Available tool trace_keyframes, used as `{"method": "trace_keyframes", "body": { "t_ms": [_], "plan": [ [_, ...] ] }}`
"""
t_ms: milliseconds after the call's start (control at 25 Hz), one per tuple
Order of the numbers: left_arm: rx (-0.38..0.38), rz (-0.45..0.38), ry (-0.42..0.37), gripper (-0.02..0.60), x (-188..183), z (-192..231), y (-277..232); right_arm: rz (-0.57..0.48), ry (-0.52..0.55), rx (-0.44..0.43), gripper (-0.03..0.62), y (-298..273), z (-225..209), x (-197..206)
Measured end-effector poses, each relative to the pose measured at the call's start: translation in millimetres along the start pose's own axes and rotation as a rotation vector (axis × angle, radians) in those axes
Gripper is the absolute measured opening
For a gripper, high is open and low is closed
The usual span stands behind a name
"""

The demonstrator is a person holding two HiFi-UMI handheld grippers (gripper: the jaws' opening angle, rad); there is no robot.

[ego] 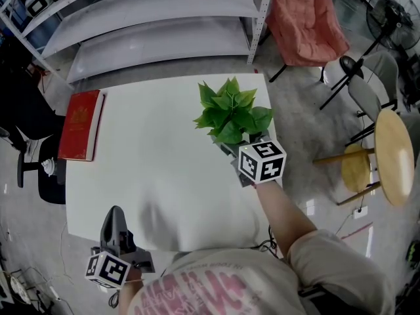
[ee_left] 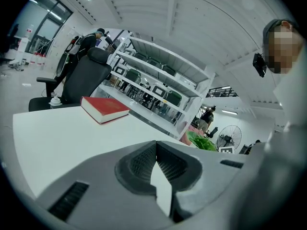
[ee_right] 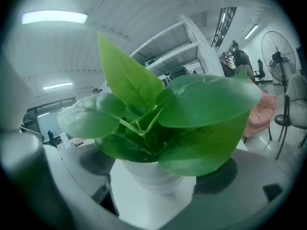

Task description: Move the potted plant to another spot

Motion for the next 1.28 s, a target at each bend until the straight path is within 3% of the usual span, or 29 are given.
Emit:
{"method": "trace_keyframes", "body": {
  "t_ms": [1280],
  "plan": [
    [0.022,-0.011,0.017,0.003,11.3,-2.1,-0.6,0.013,0.071,0.023,0.509,4.0,14.5,7.7]
  ]
}}
Point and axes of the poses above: the fingertips, and each gripper's own axes: y backward along the fingers, z to its left, x out of its underside, the point moved 7 cm from there along y, backward along the fingers, and after that the axes turned 13 degrees about x, right-handed, at the moved point
